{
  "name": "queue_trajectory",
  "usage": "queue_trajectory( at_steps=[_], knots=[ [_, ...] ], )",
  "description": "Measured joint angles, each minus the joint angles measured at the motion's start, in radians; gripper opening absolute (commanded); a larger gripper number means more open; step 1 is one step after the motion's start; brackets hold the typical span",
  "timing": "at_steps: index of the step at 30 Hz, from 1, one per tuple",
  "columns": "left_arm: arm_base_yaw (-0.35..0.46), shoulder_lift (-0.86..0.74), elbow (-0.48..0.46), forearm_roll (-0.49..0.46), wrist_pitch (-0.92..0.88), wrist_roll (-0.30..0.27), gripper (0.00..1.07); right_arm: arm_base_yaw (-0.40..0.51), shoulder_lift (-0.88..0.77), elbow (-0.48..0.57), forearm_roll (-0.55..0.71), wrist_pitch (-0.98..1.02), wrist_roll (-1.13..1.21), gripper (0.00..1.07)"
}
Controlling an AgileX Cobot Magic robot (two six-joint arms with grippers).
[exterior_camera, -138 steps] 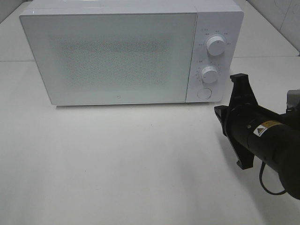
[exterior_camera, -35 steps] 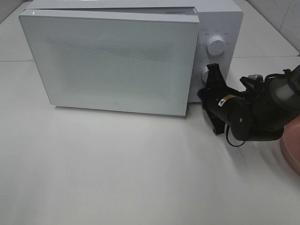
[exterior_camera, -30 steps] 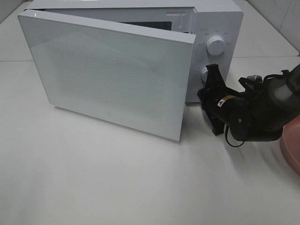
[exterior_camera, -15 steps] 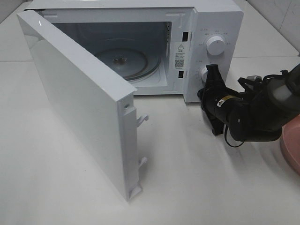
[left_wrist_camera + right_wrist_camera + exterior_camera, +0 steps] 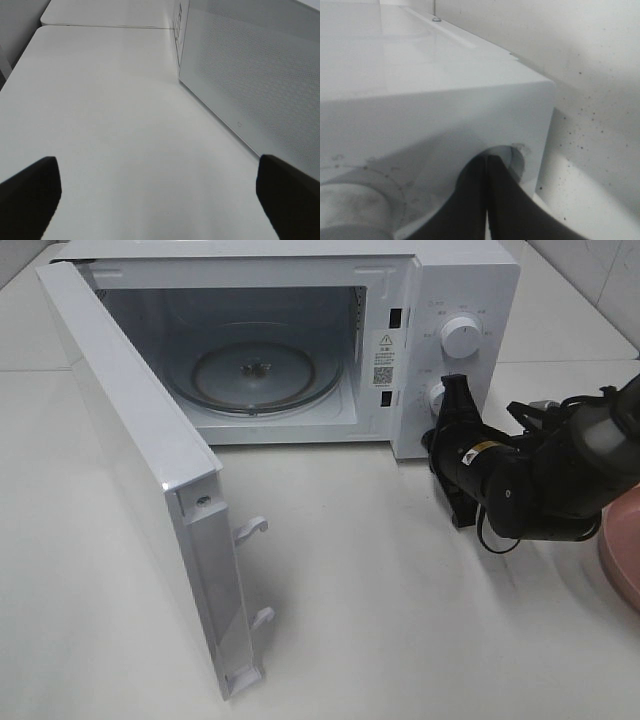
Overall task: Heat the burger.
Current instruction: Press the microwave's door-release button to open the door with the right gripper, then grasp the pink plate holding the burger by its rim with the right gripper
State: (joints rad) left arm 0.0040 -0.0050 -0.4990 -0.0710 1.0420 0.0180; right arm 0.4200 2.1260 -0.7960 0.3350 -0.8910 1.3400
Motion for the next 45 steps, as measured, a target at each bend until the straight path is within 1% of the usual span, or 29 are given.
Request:
queue_trajectory(
  at_steps=[5,7,9,10,15,17,18,23,26,28,30,31,32,33,35,37,40,41,43,45],
  knots=[
    [0.0,0.0,0.0,0.0,0.0,0.0,0.98,0.007,-0.051,0.034,-0.008,0.04,-0.019,0.0],
    [0.0,0.0,0.0,0.0,0.0,0.0,0.98,0.013,-0.113,0.068,-0.028,0.081,-0.046,0.0],
    [0.0,0.0,0.0,0.0,0.0,0.0,0.98,0.013,-0.128,0.08,-0.028,0.097,-0.057,0.0],
    [0.0,0.0,0.0,0.0,0.0,0.0,0.98,0.013,-0.157,0.107,-0.021,0.134,-0.081,0.0],
    [0.0,0.0,0.0,0.0,0.0,0.0,0.98,0.013,-0.211,0.147,-0.009,0.201,-0.132,0.0],
    [0.0,0.0,0.0,0.0,0.0,0.0,0.98,0.013,-0.265,0.164,-0.009,0.281,-0.182,0.0],
    [0.0,0.0,0.0,0.0,0.0,0.0,0.98,0.013,-0.265,0.164,-0.009,0.281,-0.182,0.0],
    [0.0,0.0,0.0,0.0,0.0,0.0,0.98,0.013,-0.387,0.168,-0.009,0.455,-0.324,0.0],
    [0.0,0.0,0.0,0.0,0.0,0.0,0.98,0.013,-0.424,0.168,-0.009,0.508,-0.378,0.0],
    [0.0,0.0,0.0,0.0,0.0,0.0,0.98,0.013,-0.481,0.169,-0.01,0.598,-0.483,0.0],
    [0.0,0.0,0.0,0.0,0.0,0.0,0.98,0.013,-0.496,0.169,-0.01,0.625,-0.512,0.0],
    [0.0,0.0,0.0,0.0,0.0,0.0,0.98,0.013,-0.532,0.169,-0.01,0.695,-0.585,0.0],
    [0.0,0.0,0.0,0.0,0.0,0.0,0.98,0.013,-0.532,0.169,-0.01,0.695,-0.585,0.0],
    [0.0,0.0,0.0,0.0,0.0,0.0,0.98,0.013,-0.56,0.169,-0.01,0.757,-0.645,0.0],
    [0.0,0.0,0.0,0.0,0.0,0.0,0.98,0.013,-0.573,0.169,-0.01,0.792,-0.676,0.0],
    [0.0,0.0,0.0,0.0,0.0,0.0,0.98,0.013,-0.611,0.169,-0.012,0.876,-0.754,0.0],
    [0.0,0.0,0.0,0.0,0.0,0.0,0.98,0.013,-0.632,0.169,-0.018,0.927,-0.808,0.0],
    [0.0,0.0,0.0,0.0,0.0,0.0,0.98,0.013,-0.652,0.169,-0.032,0.981,-0.865,0.01],
    [0.0,0.0,0.0,0.0,0.0,0.0,0.98,0.013,-0.659,0.169,-0.04,1.007,-0.89,0.01],
    [0.0,0.0,0.0,0.0,0.0,0.0,0.98,0.013,-0.689,0.169,-0.095,1.103,-0.954,0.02]
  ],
)
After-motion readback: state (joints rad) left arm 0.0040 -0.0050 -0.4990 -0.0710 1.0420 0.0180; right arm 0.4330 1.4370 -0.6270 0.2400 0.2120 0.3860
